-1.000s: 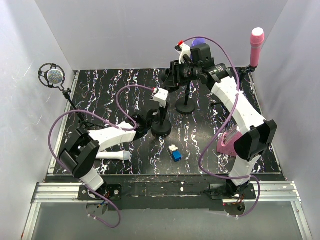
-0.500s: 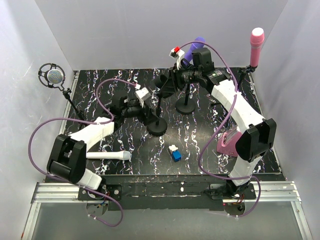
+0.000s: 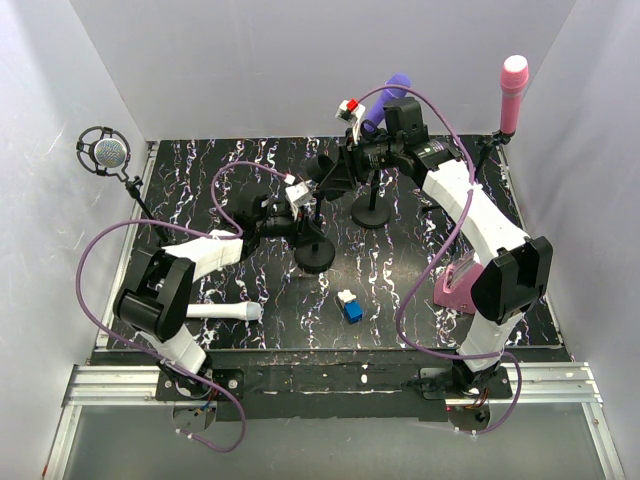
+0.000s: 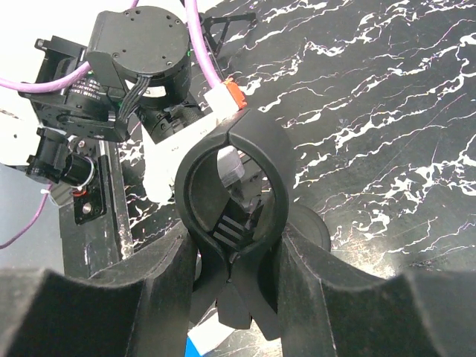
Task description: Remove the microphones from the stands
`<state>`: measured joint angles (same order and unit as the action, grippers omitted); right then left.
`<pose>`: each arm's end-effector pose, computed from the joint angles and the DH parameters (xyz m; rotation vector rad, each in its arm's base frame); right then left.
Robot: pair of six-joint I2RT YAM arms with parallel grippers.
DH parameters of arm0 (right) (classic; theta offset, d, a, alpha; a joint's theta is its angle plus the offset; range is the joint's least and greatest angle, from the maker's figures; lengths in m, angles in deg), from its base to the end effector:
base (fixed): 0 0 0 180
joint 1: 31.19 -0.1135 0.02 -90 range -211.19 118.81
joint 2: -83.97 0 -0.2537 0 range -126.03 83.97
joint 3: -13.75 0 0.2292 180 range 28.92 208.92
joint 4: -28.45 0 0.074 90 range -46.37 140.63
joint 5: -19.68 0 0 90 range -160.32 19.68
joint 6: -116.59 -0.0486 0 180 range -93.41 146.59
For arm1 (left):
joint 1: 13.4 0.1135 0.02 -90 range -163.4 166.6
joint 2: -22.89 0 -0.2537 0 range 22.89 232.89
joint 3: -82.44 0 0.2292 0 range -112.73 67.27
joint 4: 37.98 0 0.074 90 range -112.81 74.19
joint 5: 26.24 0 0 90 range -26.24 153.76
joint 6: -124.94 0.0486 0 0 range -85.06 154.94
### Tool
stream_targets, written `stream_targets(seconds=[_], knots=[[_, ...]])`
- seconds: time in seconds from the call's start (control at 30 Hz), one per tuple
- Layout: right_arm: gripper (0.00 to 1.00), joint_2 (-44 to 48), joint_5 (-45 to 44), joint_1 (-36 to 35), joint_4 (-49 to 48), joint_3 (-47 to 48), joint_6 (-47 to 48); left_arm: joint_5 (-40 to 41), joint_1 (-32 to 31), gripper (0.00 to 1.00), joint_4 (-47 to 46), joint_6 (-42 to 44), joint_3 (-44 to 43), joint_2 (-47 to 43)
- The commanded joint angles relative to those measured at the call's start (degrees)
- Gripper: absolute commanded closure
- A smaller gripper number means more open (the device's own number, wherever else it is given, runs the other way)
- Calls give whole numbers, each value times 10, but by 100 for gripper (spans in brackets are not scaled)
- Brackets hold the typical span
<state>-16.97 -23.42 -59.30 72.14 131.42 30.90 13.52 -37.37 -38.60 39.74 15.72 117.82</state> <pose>0.3213 0.2119 0.3800 -1.0580 1.7533 1.0903 0.2927 -0.1710 0.2092 1.0247 1.7577 -1.1022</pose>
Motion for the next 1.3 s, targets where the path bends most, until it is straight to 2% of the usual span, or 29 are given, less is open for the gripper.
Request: stream_targets(seconds=[0.0, 0.1, 0.17, 0.23, 0.33, 0.43, 0.63, 0.77, 0.83, 0.93, 1.03, 1.13, 1.27], knots=[[99, 1, 36, -4, 8, -16, -19, 38, 1, 78, -14, -15, -28, -33], [99, 6, 38, -4, 10, -20, -19, 15, 7, 51, 42, 15, -34, -61], [99, 8, 43, -4, 15, -21, -16, 23, 9, 41, 89, 55, -36, -81], [99, 7, 44, -4, 23, -20, -11, 53, 12, 27, 107, 75, -31, -92], [99, 8, 43, -4, 29, -19, -4, 52, 21, 26, 107, 95, -32, -86], [99, 9, 43, -4, 29, -20, -7, 30, 22, 29, 45, 104, -15, -71], [99, 9, 43, -4, 32, -20, -9, 41, 22, 48, -42, 99, -35, -1], [99, 11, 42, -5, 39, -21, -9, 44, 23, 55, -41, 101, -57, 21], [99, 12, 41, -4, 44, -19, -5, 24, 30, 55, -11, 101, -66, 10], [99, 15, 40, -5, 49, -17, 3, -25, 46, 54, 93, 129, -80, -29], [99, 15, 41, -4, 50, -16, 4, -17, 63, 52, 152, 172, -66, -67], [99, 14, 44, -5, 48, -19, 1, 30, 68, 44, 152, 191, -50, -73], [99, 12, 45, -4, 44, -20, -7, 26, 67, 34, 40, 130, -36, -41]])
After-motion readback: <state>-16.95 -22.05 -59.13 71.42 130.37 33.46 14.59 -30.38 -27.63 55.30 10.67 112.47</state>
